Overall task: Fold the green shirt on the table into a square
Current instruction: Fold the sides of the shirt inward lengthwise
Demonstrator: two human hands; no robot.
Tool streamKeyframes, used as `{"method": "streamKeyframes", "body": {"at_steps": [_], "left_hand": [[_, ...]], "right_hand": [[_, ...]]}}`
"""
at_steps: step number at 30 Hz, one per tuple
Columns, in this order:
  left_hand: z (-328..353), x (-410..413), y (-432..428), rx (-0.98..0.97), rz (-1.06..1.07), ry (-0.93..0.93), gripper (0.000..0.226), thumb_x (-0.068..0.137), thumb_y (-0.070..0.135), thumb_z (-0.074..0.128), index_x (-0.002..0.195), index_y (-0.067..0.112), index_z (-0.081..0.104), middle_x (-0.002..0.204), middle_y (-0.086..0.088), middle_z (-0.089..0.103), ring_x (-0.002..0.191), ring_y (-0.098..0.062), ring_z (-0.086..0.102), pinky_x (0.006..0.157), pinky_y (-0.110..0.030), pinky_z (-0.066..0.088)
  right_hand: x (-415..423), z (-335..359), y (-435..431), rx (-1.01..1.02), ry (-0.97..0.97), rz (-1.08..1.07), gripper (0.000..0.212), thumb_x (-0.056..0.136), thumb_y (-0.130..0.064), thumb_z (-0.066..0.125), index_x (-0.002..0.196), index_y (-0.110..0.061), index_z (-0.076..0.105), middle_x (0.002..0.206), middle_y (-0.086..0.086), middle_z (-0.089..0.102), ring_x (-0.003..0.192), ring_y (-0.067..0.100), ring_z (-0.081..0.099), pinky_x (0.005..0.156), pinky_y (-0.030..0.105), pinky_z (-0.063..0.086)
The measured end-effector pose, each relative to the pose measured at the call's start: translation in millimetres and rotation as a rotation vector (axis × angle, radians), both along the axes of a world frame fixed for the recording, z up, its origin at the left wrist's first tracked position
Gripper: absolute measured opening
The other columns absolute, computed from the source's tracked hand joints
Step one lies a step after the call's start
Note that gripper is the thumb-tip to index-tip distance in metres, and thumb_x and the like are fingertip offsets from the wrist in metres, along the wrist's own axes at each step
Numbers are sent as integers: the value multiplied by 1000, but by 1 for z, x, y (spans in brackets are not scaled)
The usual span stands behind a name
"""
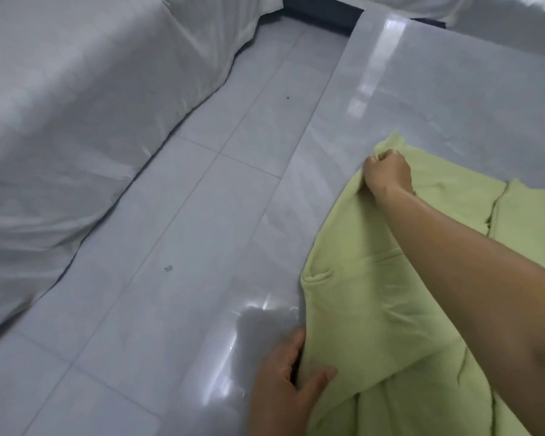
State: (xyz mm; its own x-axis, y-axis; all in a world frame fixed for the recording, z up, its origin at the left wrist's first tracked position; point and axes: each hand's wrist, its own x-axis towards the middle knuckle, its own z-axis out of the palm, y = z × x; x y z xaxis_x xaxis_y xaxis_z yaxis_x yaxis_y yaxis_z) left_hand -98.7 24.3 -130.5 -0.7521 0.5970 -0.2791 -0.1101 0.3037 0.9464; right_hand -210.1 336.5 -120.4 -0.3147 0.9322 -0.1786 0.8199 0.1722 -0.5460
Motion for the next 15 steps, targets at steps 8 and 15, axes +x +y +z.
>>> {"method": "streamKeyframes", "body": {"at_steps": [8,15], "left_hand": [[44,45,30,-214,-427,562,31,92,48,20,119,51,37,73,24,59,67,1,52,41,-7,41],[15,95,66,-598,-542,824,44,73,38,31,115,45,39,42,20,48,22,1,34,25,-14,8]], "right_hand": [[52,37,34,-130,487,-61,35,90,-18,49,58,-21,39,62,-2,39,57,11,38,62,27,30],[118,35,58,-413,623,-316,27,94,-15,49,67,-19,52,57,-4,59,60,12,55,52,20,46]]}}
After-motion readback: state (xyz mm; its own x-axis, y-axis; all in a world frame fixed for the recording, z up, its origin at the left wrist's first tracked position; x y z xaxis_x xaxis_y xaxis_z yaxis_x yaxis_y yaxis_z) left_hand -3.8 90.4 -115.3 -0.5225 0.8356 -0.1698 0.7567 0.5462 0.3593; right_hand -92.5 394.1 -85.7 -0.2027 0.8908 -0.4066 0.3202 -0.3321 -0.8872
